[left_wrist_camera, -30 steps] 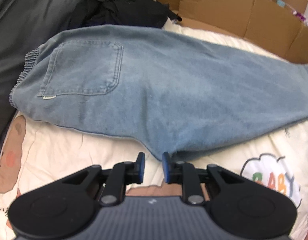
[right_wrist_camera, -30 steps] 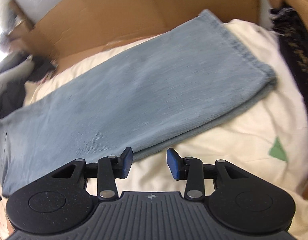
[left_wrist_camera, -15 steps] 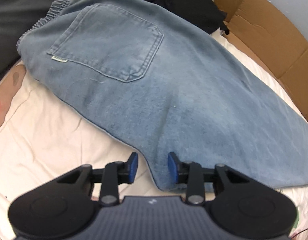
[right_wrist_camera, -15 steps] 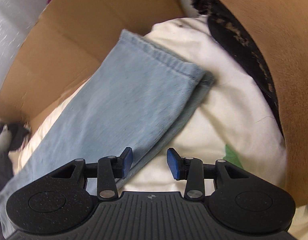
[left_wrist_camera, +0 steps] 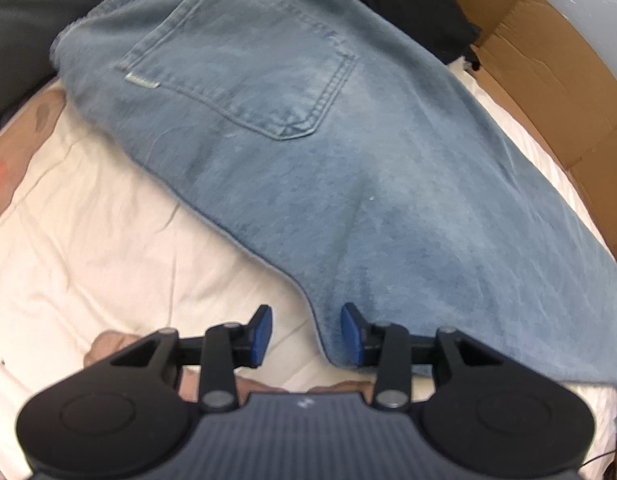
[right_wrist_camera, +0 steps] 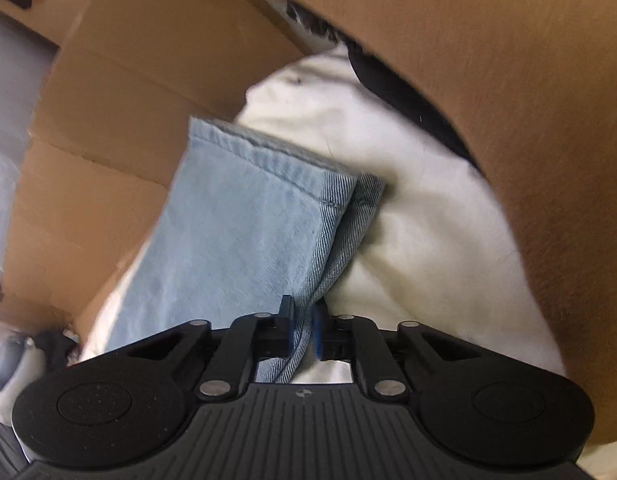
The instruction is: Fold clothes
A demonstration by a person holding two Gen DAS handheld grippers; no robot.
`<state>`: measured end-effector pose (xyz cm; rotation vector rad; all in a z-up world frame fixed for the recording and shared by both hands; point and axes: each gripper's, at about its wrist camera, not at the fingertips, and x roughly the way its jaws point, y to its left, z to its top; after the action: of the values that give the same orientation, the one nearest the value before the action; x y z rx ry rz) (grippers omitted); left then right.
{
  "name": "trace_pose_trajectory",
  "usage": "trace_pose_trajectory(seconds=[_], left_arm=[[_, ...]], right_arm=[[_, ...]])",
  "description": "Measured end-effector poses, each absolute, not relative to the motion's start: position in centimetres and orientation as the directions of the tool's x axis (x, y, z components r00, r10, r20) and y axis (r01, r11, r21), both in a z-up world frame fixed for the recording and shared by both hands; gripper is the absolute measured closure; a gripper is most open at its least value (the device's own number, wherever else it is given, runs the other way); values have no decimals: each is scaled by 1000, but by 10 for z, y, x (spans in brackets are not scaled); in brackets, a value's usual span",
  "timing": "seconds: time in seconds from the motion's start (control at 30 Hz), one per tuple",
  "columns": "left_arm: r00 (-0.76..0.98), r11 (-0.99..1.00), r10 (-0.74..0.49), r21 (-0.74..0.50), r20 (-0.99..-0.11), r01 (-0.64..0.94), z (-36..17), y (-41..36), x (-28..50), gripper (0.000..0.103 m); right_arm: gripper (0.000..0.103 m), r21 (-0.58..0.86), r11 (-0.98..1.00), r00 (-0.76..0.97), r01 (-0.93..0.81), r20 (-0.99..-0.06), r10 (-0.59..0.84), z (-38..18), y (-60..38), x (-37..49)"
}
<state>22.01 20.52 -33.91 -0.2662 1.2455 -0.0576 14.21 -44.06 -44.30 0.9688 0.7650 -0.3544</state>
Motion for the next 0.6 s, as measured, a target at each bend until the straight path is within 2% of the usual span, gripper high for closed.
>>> trace_pose_trajectory(seconds=[0.1,0.3,0.47,0.6], left_arm=[[310,951,-222,-275,-924,-139,-342,211,219,61],[310,898,-291,-370,-905,-239,-351,225,219,61],[330,875,-315,-407,-890,-264,-353,228,220,56],[356,854,-341,-445,-870,-269,-358,225,226,55]], right_arm=[[96,645,499,710,579,-699,79,-446,-445,138],[87,683,475,731,554,-673,115,-457,-450,136],[86,686,467,729,558,-674,120,-460,-449,140],[84,700,448,738,556,-664,122,-462,-449,141]])
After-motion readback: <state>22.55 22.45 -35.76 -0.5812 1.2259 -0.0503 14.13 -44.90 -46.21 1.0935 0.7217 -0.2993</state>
